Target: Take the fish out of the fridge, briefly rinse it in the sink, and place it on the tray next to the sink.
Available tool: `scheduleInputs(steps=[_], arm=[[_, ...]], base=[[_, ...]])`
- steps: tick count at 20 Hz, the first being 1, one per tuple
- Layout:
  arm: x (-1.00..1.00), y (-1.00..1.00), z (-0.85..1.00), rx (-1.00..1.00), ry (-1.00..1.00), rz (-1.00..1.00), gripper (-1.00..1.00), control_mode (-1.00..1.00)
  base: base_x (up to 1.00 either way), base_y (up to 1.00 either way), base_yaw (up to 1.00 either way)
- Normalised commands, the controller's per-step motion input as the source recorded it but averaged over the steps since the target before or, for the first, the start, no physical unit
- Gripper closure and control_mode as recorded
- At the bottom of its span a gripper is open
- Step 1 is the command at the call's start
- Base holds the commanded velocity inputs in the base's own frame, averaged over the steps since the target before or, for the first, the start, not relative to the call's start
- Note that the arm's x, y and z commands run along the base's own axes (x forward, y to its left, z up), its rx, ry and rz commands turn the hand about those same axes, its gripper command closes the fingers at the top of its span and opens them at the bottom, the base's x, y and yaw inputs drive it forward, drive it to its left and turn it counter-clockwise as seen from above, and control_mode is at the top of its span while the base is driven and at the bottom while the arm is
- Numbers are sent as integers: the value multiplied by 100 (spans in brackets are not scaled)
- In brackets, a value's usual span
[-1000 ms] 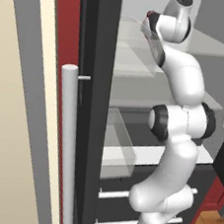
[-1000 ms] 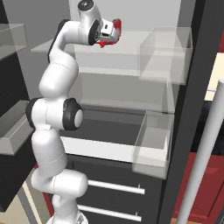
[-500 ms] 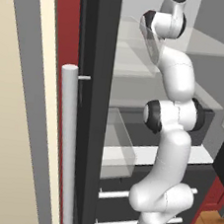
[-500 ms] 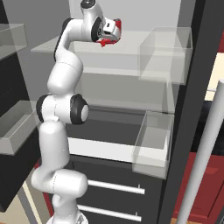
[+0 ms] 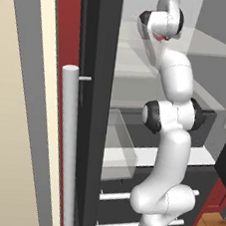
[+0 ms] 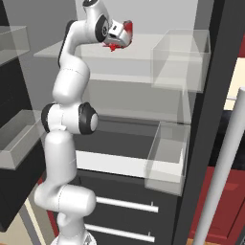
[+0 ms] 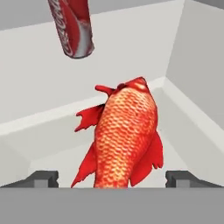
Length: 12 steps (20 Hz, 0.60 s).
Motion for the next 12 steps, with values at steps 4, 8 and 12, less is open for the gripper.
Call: scheduleInputs(steps=[4, 8, 12], arm=[[0, 1, -42, 1, -6, -14, 100, -100], [0, 0, -43, 2, -16, -15, 100, -100], [0, 0, -19, 1, -8, -8, 100, -100]], base=[[0, 0, 0], [0, 0, 0], [0, 0, 0]])
